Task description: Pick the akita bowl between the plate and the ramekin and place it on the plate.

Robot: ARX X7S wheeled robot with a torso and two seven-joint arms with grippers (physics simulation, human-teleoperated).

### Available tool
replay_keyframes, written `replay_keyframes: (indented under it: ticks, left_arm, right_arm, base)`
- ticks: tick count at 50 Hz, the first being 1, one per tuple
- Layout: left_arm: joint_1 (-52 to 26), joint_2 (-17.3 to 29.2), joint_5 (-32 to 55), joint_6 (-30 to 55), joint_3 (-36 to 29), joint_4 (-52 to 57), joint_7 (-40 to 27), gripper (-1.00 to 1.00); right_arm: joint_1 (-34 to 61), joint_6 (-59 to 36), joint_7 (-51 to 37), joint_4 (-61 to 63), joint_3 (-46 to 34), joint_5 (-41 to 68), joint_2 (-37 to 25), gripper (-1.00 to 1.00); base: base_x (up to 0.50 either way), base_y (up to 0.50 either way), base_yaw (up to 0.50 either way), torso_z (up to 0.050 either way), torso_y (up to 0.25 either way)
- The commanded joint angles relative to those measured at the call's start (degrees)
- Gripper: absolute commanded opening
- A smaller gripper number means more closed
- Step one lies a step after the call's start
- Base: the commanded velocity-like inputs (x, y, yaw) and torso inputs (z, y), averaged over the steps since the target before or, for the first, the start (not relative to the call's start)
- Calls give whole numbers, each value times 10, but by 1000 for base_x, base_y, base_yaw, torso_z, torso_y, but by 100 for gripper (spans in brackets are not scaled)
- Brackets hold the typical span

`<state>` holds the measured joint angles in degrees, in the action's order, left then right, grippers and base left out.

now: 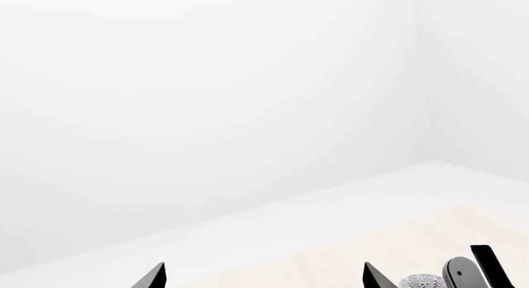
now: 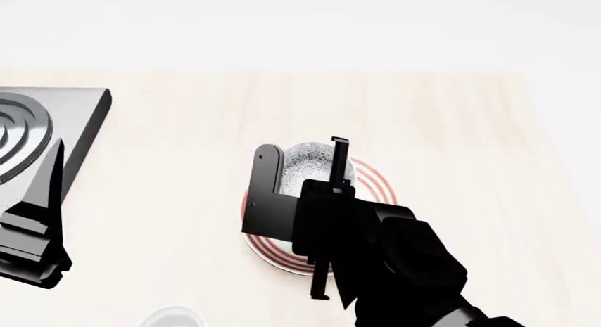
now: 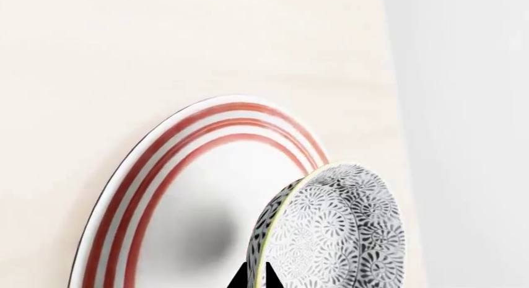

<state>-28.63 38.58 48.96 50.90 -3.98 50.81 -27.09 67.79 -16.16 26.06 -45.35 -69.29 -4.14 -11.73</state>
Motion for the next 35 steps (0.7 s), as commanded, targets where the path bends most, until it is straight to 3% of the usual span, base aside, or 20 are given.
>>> replay_keyframes:
  ticks: [1, 35]
  left_arm:
    - [1, 1, 4, -2, 0, -2, -2, 100]
    - [7, 8, -1, -20, -9, -2, 2, 100]
  right_arm:
    - [2, 2, -3, 4, 5, -5, 0, -100]
    - [-2, 20, -13, -24, 2, -5, 10, -100]
  base:
    - [0, 0, 0, 0, 0]
    - [0, 0, 0, 0, -18]
